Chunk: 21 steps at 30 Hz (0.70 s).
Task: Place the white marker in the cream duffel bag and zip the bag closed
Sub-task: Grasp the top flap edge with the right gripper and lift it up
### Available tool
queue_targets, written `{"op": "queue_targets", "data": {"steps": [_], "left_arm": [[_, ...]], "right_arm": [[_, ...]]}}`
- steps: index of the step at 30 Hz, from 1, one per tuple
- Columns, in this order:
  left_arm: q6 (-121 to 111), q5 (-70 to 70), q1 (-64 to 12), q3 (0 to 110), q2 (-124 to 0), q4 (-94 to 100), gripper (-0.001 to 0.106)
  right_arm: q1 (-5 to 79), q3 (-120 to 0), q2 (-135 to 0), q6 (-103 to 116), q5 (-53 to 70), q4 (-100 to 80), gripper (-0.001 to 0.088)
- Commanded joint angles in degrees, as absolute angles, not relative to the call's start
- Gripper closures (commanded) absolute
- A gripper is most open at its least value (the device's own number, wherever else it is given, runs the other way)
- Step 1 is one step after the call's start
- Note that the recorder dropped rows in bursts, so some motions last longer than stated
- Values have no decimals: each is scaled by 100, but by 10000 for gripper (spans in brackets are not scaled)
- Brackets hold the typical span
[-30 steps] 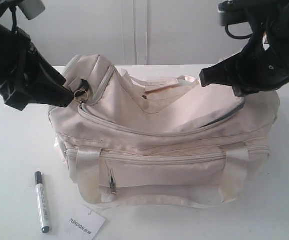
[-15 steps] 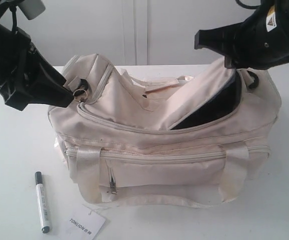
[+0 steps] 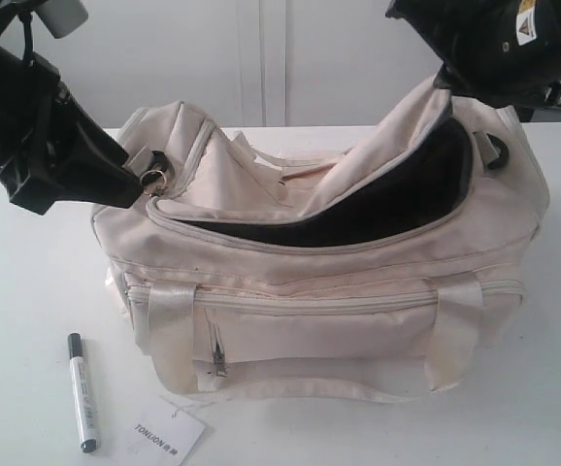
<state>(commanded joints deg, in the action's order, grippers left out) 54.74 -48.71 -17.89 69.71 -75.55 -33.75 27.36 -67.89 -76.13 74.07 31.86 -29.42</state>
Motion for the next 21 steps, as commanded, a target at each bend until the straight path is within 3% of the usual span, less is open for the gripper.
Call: {"op": "queue_targets", "data": {"steps": [21], "left_arm": [[7558,-4796,-1789,6971,-7945,-4339,501]], "right_arm": [[2736,-6789,-7613,10636,2201,-2959,814]]}}
